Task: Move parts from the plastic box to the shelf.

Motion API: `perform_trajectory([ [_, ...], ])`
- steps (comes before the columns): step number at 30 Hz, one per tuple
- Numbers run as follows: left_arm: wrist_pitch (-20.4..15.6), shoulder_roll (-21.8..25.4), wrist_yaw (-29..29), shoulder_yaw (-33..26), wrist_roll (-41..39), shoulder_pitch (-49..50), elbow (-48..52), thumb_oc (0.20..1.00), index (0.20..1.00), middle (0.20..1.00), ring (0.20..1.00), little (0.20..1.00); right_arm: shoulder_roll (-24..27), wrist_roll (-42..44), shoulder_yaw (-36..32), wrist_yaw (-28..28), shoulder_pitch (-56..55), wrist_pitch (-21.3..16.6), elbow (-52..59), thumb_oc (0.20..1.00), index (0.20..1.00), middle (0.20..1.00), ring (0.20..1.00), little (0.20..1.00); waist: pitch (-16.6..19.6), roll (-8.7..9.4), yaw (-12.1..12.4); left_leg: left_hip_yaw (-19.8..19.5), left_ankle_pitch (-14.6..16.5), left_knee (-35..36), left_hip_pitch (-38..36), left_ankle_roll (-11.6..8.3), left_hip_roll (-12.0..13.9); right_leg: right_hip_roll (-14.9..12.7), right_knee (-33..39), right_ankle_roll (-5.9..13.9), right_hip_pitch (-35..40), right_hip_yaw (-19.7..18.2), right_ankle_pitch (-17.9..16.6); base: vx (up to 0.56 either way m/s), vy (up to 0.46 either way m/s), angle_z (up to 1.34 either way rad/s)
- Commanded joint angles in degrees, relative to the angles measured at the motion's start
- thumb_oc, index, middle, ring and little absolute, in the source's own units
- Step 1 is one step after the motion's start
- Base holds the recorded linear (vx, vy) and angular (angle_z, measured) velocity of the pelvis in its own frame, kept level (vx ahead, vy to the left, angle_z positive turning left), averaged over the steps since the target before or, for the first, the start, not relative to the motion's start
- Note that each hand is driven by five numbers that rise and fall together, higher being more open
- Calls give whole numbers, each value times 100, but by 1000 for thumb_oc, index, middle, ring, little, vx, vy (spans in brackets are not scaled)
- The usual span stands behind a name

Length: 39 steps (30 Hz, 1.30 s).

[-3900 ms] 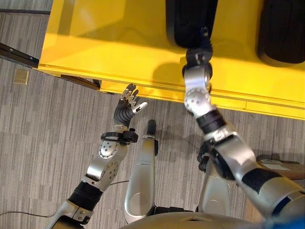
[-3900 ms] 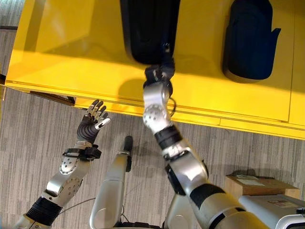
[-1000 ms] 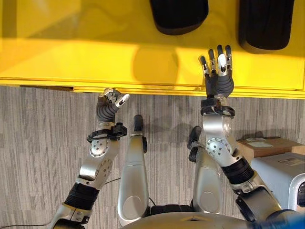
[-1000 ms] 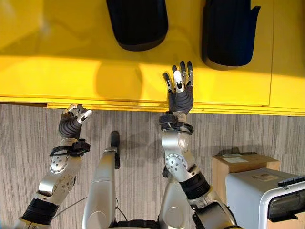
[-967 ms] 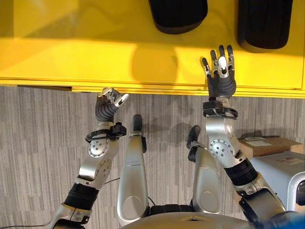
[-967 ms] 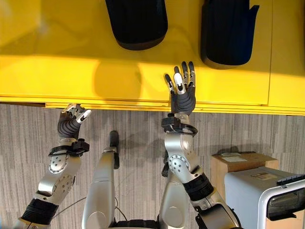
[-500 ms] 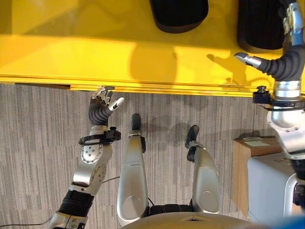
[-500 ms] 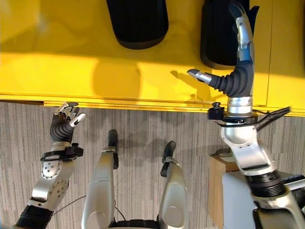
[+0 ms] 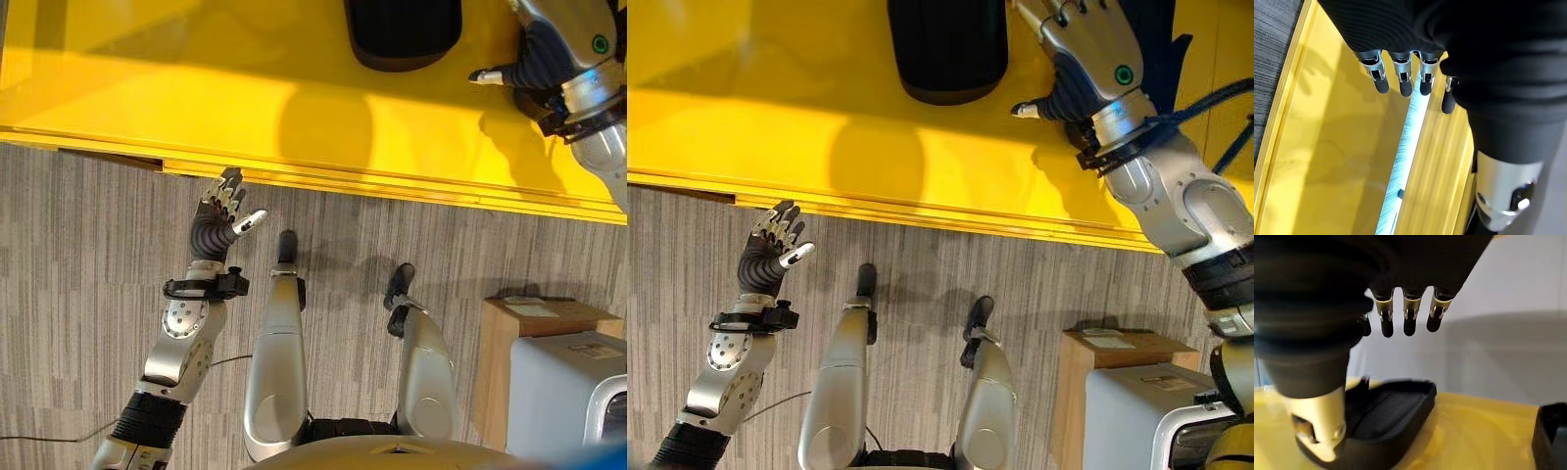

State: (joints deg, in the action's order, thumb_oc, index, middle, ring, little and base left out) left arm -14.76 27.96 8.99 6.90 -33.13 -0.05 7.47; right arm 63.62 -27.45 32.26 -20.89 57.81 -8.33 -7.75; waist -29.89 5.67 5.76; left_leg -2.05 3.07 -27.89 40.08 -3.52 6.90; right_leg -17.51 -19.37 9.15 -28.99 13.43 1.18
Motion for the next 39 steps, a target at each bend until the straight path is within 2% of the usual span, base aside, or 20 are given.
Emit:
perform_trajectory([
  [1, -625, 195, -139, -162, 10, -23, 558, 1000, 1000, 1000, 1000, 1000, -135, 56, 160, 21, 617, 39, -323, 1000, 1000, 1000, 1000, 1000, 228, -77, 36, -210, 56, 182, -48, -207, 163, -52, -144, 51, 408, 0, 225, 86, -54, 5],
  [3, -673, 198, -125, -155, -33, -42, 529, 1000, 1000, 1000, 1000, 1000, -336, 281, 477, 95, 942, 52, -823, 1000, 1000, 1000, 1000, 1000, 204, -96, 90, -219, 43, 189, -33, -214, 167, -41, -142, 43, 398, 4, 230, 4, -20, 5],
  [4, -687, 193, -115, -139, -39, -53, 506, 1000, 1000, 1000, 1000, 1000, -405, 356, 562, 110, 1034, 58, -976, 1000, 1000, 1000, 1000, 1000, 167, -108, 105, -198, -106, 194, 30, -171, 143, -59, -130, 1, 347, 38, 119, 0, 0, 0],
  [5, -684, 190, -105, -110, -37, -73, 455, 1000, 1000, 1000, 1000, 1000, -520, 483, 685, 163, 1130, 64, -1171, 1000, 1000, 1000, 1000, 1000, 183, -120, 116, -214, 53, 176, -39, -220, 163, -33, -168, 33, 412, 8, 258, 0, 0, 0],
  [7, -691, 233, -133, -73, -39, -82, 485, 1000, 1000, 1000, 1000, 1000, -757, 635, 781, 214, 1223, 74, -1442, 1000, 1000, 1000, 1000, 1000, 164, -145, 158, -213, 55, 149, -31, -220, 168, -40, -170, 22, 419, 27, 267, 52, -17, 5],
  [18, -768, 256, -150, 126, -210, -236, 430, 1000, 1000, 1000, 1000, 1000, -1609, 1376, 1067, 371, 1425, 5, -2480, 1000, 1000, 1000, 1000, 1000, 59, -239, 284, -224, 64, 79, 37, -192, 125, -67, -246, 8, 395, 50, 286, 0, 0, 0],
  [24, -762, 198, -90, 156, -200, -320, 365, 1000, 1000, 1000, 1000, 1000, -2068, 1727, 947, 476, 1200, -16, -2620, 1000, 1000, 1000, 1000, 1000, 20, -272, 301, -212, 62, 89, 24, -170, 104, -71, -230, 1, 413, 56, 289, 0, 0, 0],
  [28, -766, 185, -83, 141, -161, -344, 367, 1000, 1000, 1000, 1000, 1000, -2170, 1864, 883, 600, 925, -72, -2495, 1000, 1000, 1000, 1000, 1000, 15, -272, 287, -199, 67, 87, 22, -159, 92, -79, -245, 2, 401, 60, 288, 0, 0, 0],
  [39, -757, 147, -78, 117, -89, -311, 375, 1000, 1000, 1000, 1000, 1000, -2005, 1814, 726, 793, 278, -180, -1859, 1000, 1000, 1000, 1000, 1000, 14, -258, 190, -186, 101, 51, 28, -151, 103, -95, -284, 11, 368, 27, 299, 0, 0, 0],
])
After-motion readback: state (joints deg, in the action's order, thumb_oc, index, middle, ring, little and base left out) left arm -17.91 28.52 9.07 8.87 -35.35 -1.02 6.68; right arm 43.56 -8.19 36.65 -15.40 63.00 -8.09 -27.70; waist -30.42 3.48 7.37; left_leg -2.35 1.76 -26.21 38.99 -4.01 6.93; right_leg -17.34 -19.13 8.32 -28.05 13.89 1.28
